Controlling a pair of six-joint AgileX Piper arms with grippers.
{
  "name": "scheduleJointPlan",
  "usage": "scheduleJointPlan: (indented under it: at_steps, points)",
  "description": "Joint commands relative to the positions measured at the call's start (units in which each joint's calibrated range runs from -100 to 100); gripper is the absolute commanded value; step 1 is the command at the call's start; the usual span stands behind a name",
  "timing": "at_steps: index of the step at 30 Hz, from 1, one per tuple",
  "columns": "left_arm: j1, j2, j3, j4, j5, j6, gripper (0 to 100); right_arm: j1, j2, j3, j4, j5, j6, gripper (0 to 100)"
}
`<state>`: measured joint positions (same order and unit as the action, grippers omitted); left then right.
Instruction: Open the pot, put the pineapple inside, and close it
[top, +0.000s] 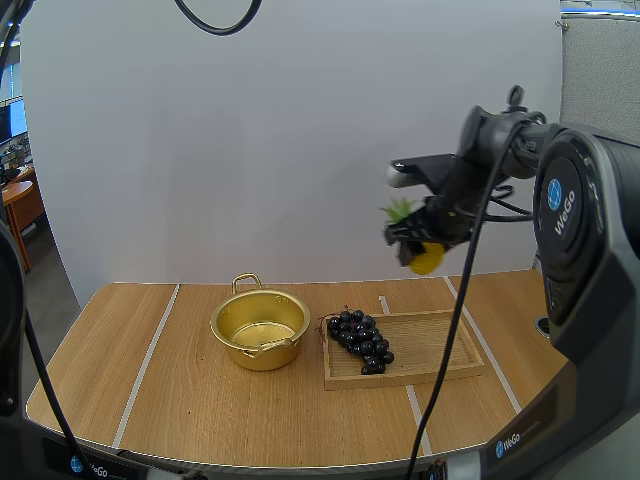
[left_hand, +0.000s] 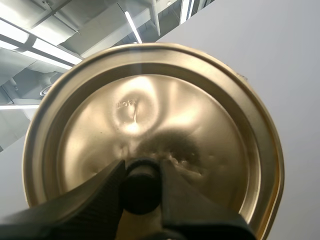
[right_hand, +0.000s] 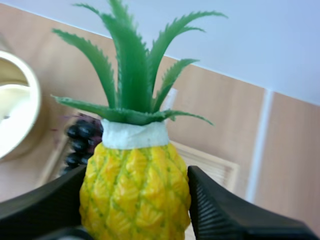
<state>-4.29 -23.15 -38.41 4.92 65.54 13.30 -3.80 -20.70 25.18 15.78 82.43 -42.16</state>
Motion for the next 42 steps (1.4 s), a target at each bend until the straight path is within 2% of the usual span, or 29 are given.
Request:
scheduleJointPlan:
  at_steps: [1,9,18,27,42]
  points:
    - [-0.11,0.20,-0.48,0.60,-2.19,-0.12,0,3.10,-0.94,-0.83,-0.44,-0.18,1.92,0]
    - [-0.11,0.20,-0.48,0.60,-2.19,-0.12,0,13.79,0.09,-0.83,-8.50,-5.58,10.49,0]
    - [-0.11,0.20,-0.48,0.60,-2.19,-0.12,0,20.30,5.03,-0.83,-10.59,-10.21,13.85,0]
    - [-0.11,0.20,-0.48,0.60,-2.19,-0.12,0,23.41,10.72,-0.83,-10.59,-16.00,14.59,0]
    - [-0.11,0.20,-0.48,0.60,-2.19,-0.12,0,23.87,21.71,-7.34,-10.59,-17.15,14.59,0]
